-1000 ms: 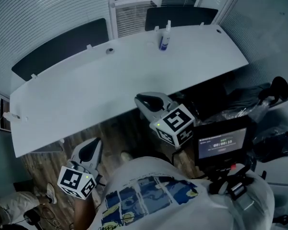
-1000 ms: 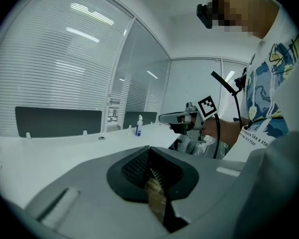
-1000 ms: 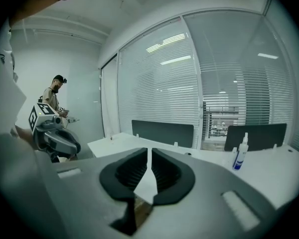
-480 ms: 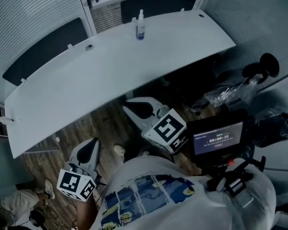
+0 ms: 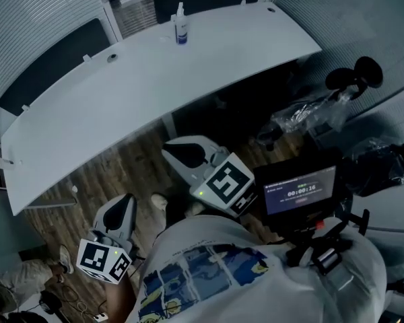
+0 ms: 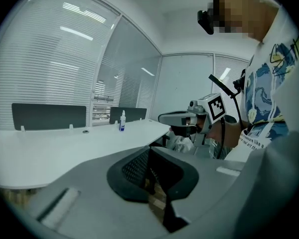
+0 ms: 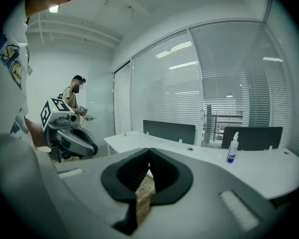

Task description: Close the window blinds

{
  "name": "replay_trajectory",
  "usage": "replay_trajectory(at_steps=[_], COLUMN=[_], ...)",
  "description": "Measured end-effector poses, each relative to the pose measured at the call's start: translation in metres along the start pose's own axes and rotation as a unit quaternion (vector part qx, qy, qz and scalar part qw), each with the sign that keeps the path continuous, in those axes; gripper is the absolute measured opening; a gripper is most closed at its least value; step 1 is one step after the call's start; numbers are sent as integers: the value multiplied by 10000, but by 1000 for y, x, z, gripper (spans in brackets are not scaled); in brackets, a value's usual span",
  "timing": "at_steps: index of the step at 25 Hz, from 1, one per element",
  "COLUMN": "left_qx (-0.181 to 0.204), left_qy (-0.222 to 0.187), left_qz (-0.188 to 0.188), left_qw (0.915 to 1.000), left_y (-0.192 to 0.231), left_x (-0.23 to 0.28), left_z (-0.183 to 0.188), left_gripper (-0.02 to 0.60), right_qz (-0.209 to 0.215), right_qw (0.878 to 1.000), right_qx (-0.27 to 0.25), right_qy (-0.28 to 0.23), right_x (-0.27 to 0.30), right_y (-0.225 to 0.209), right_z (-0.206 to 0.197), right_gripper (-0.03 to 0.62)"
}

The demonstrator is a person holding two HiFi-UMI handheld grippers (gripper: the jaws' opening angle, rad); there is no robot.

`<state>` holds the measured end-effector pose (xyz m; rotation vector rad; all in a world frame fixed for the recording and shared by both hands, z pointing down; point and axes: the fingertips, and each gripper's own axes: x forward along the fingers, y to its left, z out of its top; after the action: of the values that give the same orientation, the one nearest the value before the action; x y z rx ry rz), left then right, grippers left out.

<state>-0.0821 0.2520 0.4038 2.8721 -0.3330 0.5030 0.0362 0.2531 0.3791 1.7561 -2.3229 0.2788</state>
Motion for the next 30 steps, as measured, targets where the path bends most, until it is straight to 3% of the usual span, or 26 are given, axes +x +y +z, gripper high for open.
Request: replay_trajectory(at_steps=[14,30], left_qx=[-146,-162], left_qy=[-85,-54], left_qz=[242,149], left_qw=[9996,9997], left_y=[-11,-14], left_x=[-20,-14], left_z=[-14,-18], left_gripper=[6,6], right_qz=[196,130], right_qw=[9997,9994], right_qx=[-81,-212], right_qy=[146,252], right_x=[-17,-17], right_y=[26,24], right_z=[-15,-22], right_gripper=[3,3])
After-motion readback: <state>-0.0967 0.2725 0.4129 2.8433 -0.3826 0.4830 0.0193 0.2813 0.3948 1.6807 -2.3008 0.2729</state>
